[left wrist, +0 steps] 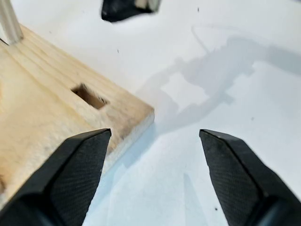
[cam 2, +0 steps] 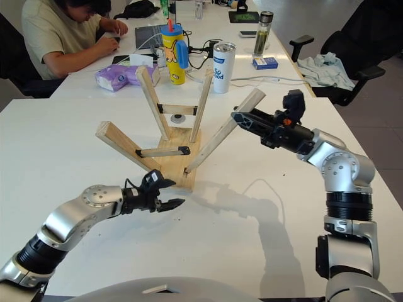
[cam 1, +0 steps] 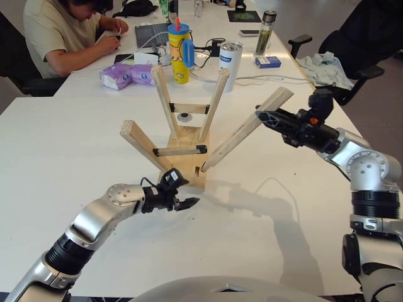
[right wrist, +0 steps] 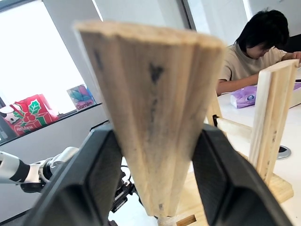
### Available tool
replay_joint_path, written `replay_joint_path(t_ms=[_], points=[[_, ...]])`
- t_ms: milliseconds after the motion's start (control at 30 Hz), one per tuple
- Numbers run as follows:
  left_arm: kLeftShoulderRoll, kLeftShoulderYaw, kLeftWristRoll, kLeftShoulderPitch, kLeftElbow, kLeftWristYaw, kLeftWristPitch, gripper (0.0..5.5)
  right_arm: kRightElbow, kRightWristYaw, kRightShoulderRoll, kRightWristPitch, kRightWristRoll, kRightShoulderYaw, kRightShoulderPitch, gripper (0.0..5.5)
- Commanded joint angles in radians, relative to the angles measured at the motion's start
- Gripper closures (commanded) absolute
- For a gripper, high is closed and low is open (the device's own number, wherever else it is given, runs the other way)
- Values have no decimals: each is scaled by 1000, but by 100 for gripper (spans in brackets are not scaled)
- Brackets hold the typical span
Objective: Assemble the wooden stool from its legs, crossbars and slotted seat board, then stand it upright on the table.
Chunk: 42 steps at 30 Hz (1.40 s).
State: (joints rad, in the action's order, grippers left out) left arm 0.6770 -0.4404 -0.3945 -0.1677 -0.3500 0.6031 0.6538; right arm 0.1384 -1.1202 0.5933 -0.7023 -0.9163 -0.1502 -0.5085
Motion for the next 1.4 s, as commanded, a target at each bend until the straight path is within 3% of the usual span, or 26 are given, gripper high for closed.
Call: replay_joint_path(t_ms=[33,567,900,1400], points=[[1,-34,76,-1,42,25,7,199,55,-34,-38,80,90,44,-56,342],[-16,-58,150,22,69,96,36,199,234,-174,-107,270,337,165,-143,342],[-33,-51,164,30,76,106,45,199,128,-230,-71,343,466,286,-160,343],[-33,-33,182,48,95,127,35,199,61,-111,-92,294,577,445,-116,343]])
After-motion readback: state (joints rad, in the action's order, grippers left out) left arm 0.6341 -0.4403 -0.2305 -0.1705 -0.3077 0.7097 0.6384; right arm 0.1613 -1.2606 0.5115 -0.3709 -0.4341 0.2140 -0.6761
